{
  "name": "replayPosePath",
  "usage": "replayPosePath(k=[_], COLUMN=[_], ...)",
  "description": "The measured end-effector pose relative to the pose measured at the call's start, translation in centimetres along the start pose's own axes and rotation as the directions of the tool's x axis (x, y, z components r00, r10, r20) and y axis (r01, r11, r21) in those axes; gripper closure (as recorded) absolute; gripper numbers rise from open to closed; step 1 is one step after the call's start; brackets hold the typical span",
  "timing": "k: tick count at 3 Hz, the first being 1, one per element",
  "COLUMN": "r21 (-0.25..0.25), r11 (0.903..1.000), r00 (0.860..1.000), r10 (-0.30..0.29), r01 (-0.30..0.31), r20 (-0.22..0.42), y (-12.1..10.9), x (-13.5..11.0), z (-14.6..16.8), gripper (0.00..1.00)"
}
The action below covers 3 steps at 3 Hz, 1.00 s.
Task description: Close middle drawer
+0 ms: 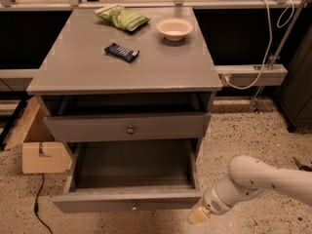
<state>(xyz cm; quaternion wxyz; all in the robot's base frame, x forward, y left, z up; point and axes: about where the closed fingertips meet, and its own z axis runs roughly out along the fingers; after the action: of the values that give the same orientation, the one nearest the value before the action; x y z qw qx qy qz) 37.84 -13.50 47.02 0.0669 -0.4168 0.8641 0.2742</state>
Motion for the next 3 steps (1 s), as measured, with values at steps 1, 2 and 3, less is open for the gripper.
replayPosePath(k=[1,2,3], r21=[-0.011,0.036,0.095], r11=[0.9996,0.9986,0.9939], r00=[1.000,0.999,0.998], r10=[0.026,0.038,0.053], r01=[-0.026,-0.038,-0.057], r20=[-0.011,0.006,0.041], y=[-0.9,-2.3,-4.4], x=[0.3,-1.4,-3.2], z=[3.6,6.1,7.2], gripper=[0.78,0.99,1.00])
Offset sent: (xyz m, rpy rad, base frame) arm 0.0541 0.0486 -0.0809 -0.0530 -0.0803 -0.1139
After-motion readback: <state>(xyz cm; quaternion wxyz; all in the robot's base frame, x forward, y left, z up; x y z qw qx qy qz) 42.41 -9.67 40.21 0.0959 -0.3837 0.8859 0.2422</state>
